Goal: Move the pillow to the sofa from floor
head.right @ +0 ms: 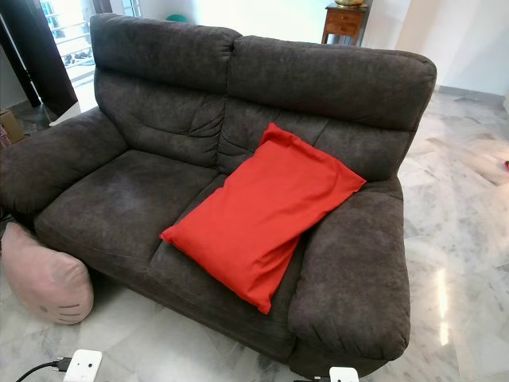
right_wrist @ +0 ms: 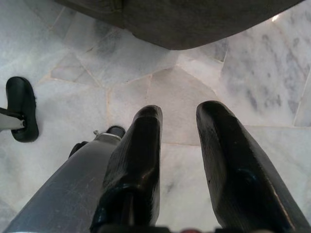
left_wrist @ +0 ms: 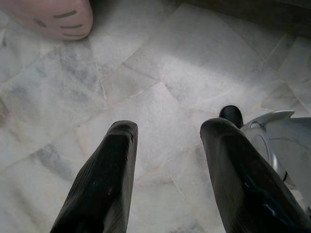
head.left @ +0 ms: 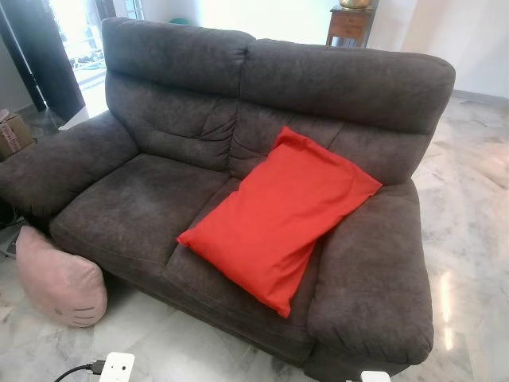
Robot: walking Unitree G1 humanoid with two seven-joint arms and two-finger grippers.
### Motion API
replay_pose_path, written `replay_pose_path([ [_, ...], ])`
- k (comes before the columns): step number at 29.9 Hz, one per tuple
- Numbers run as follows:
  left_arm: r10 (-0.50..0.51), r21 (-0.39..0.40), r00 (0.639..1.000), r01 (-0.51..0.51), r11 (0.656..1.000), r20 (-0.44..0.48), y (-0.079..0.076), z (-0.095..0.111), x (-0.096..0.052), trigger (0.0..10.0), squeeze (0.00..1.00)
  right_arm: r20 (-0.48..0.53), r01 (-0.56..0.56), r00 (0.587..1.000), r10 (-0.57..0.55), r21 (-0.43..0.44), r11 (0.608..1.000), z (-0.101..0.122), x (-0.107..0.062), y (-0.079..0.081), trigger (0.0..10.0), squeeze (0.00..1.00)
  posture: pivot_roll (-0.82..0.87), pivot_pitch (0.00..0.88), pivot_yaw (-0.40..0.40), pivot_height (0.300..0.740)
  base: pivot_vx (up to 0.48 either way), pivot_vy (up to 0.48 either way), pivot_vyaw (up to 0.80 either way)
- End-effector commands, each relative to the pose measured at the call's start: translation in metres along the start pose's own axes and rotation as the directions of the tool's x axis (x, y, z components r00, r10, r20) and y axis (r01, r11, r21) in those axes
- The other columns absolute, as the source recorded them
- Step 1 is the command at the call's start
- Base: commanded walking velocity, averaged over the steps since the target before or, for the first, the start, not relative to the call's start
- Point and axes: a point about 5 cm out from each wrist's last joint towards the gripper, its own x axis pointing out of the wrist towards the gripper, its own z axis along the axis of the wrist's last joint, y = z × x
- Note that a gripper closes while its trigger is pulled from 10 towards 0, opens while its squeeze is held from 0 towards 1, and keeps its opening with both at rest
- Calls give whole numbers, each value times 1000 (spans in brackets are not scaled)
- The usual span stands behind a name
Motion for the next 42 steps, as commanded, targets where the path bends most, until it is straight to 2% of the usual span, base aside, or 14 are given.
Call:
replay_pose_path([
  [1, -3, 8, 999, 3, 1000, -38, 1, -9, -2, 10000, 0, 5, 3, 1000, -3, -5, 1000, 3, 1, -1, 10000, 0, 85, 0, -30, 740, 0, 240, 0],
  [11, -13, 15, 999, 13, 1000, -51, -5, -11, -2, 10000, 0, 26, -15, 1000, 15, 3, 1000, 6, 1, 0, 10000, 0, 62, 0, -44, 740, 0, 287, 0],
  [15, -24, 11, 999, 24, 1000, -41, -15, -8, -1, 10000, 0, 31, -9, 999, 9, 9, 1000, 8, 1, -4, 10000, 0, 71, 0, -55, 740, 0, 300, 0],
  [29, -29, 2, 998, 29, 1000, -52, -22, -10, -2, 10000, 0, 27, -2, 1000, 1, 32, 999, 6, 1, -7, 10000, 0, 65, 0, -54, 740, 0, 301, 0],
  [35, -31, 2, 998, 31, 1000, -48, -20, -10, -2, 10000, 0, 21, -5, 1000, 5, 31, 999, 5, 1, -6, 10000, 0, 69, 0, -53, 740, 0, 301, 0],
  [42, -35, 3, 998, 35, 999, -49, -22, -11, -2, 10000, 0, 17, -8, 1000, 8, 15, 1000, 5, 1, -7, 10000, 0, 74, 0, -56, 740, 0, 302, -393],
])
